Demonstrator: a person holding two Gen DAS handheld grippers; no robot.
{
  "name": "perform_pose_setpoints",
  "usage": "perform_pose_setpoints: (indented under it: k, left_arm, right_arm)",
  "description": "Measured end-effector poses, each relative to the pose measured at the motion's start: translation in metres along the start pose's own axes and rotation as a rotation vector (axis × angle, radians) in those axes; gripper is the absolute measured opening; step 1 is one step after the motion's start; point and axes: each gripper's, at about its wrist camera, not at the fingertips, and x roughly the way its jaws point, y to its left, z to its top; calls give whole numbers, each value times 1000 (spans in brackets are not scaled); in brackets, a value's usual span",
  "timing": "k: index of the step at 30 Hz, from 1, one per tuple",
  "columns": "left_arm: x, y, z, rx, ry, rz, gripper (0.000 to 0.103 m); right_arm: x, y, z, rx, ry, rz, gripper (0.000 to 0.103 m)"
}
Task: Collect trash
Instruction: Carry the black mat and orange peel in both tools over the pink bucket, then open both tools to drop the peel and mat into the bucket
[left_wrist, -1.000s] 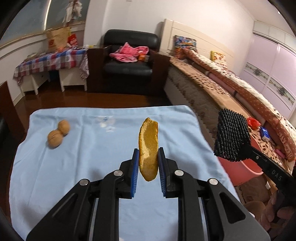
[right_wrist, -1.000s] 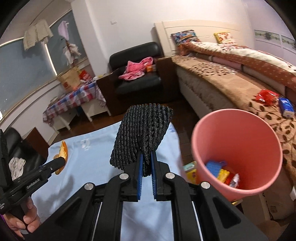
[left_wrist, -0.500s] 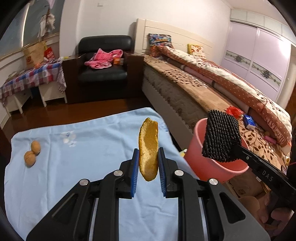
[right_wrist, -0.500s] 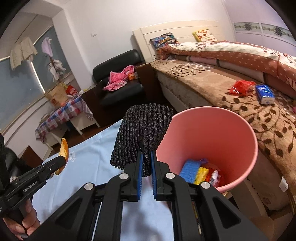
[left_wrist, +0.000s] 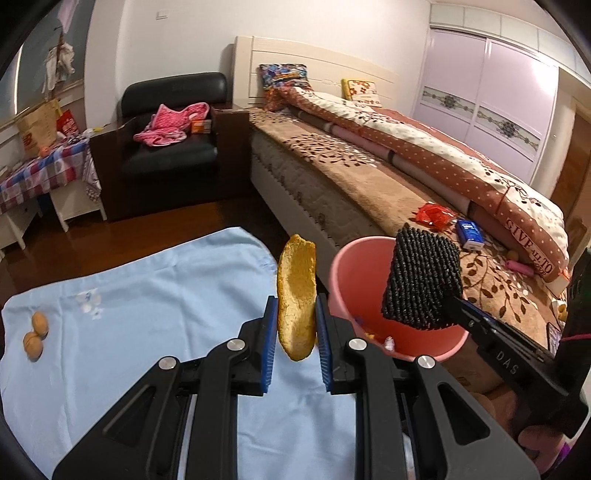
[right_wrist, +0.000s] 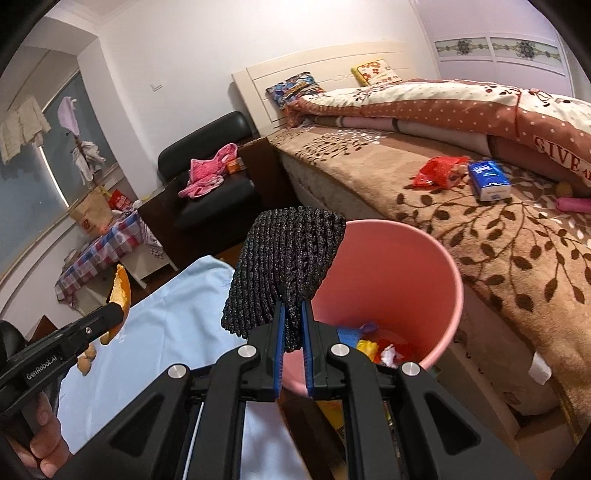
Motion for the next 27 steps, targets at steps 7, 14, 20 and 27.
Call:
perform_pose_setpoints:
  k: [7, 14, 20, 27]
  left_arm:
    - [13, -29, 14, 18, 12, -41, 20]
    - [25, -55, 23, 65, 20, -67, 20]
    - [41, -69, 22, 84, 57, -76, 20]
    - [65, -82, 14, 107, 111, -69, 20]
  right_arm:
    - [-6, -17, 12, 5, -8, -32, 8]
    - [-9, -40, 18, 36, -7, -68, 8]
    - [-5, -45, 19, 18, 6, -96, 8]
    - [5, -50, 14, -16, 31, -145, 8]
